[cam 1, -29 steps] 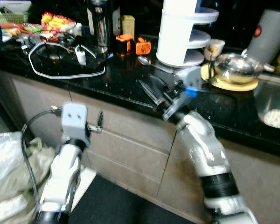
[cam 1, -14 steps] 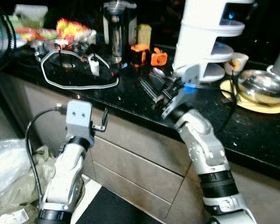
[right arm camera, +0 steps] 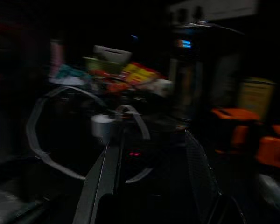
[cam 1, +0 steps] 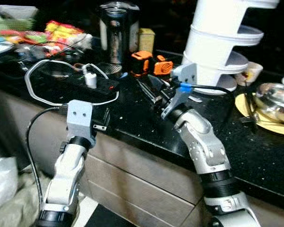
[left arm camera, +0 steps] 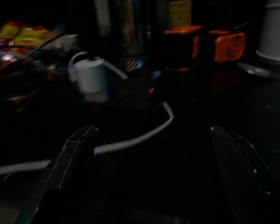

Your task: Kitchen organization

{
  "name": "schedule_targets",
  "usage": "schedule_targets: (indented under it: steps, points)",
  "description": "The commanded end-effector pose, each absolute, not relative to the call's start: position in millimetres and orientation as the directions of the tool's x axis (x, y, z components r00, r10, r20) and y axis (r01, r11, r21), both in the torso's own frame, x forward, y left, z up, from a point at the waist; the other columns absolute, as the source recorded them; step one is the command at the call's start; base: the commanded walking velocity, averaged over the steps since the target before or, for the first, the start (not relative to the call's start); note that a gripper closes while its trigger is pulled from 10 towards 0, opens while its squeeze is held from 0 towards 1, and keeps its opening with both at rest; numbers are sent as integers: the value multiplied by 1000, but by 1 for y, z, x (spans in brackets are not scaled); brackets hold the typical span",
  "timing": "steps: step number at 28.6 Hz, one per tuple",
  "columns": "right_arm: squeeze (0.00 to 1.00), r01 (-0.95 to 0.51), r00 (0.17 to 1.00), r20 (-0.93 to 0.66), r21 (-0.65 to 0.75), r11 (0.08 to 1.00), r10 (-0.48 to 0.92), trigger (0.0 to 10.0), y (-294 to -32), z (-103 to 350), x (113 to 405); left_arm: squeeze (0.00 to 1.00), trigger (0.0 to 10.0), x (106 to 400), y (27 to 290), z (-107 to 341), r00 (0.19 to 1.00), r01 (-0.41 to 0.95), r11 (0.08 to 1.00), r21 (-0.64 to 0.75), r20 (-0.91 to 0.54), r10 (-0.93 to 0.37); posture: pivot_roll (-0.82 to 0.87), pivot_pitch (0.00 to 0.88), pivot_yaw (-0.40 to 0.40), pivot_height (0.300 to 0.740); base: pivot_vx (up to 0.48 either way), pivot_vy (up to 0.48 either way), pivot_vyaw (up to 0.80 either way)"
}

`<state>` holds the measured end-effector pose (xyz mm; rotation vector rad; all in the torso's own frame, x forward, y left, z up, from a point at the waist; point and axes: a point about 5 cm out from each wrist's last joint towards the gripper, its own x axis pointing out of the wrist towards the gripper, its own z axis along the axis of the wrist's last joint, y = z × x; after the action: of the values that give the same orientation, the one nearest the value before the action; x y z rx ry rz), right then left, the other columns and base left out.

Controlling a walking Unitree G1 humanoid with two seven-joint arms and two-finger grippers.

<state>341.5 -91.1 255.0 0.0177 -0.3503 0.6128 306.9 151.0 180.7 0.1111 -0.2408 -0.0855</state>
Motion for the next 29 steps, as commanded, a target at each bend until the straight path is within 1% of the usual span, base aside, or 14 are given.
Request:
schedule_targets:
  steps: [1, 9, 10, 11, 12, 14, 15, 17, 24, 29]
  points:
    - [0, -547, 774, 315, -104, 831, 549, 10000, -94, 255, 343, 0, 10000, 306, 148, 180, 968, 85, 990, 115, 226, -109, 68, 0, -18, 740, 375, 0, 0]
    - [0, -513, 803, 268, -141, 847, 532, 10000, -95, 250, 346, 0, 10000, 305, 146, 182, 966, 90, 989, 116, 232, -115, 68, 0, -18, 740, 374, 0, 0]
    - [0, -503, 812, 254, -152, 851, 525, 10000, -96, 248, 347, 0, 10000, 305, 145, 182, 965, 92, 989, 119, 234, -118, 68, 0, -18, 740, 349, 0, 0]
    - [0, -487, 827, 215, -191, 852, 520, 10000, -96, 244, 350, 0, 10000, 305, 144, 183, 965, 98, 989, 112, 233, -122, 69, 0, -18, 740, 266, 0, 0]
    - [0, -487, 827, 215, -191, 852, 520, 10000, -96, 244, 350, 0, 10000, 305, 144, 183, 965, 98, 989, 112, 233, -122, 69, 0, -18, 740, 266, 0, 0]
    - [0, -441, 871, 100, -271, 856, 481, 10000, -101, 230, 357, 0, 10000, 304, 140, 185, 959, 127, 985, 113, 238, -151, 67, 0, -21, 740, 0, 0, 0]
    - [0, -441, 871, 100, -271, 856, 481, 10000, -101, 230, 357, 0, 10000, 304, 140, 185, 959, 127, 985, 113, 238, -151, 67, 0, -21, 740, 0, 0, 0]
    - [0, -384, 916, 20, -253, 888, 401, 10000, -112, 218, 364, 0, 10000, 303, 136, 187, 953, 147, 983, 114, 249, -171, 71, 0, -24, 740, 0, 0, -369]
    - [0, -357, 928, 7, -260, 897, 372, 10000, -118, 218, 367, 0, 10000, 302, 133, 189, 950, 157, 980, 119, 254, -183, 69, 0, -24, 740, 0, 0, -755]
    - [0, -380, 919, -20, -309, 872, 394, 10000, -111, 215, 367, 0, 10000, 302, 133, 190, 950, 158, 980, 123, 253, -185, 71, 0, -26, 740, 0, 0, 0]
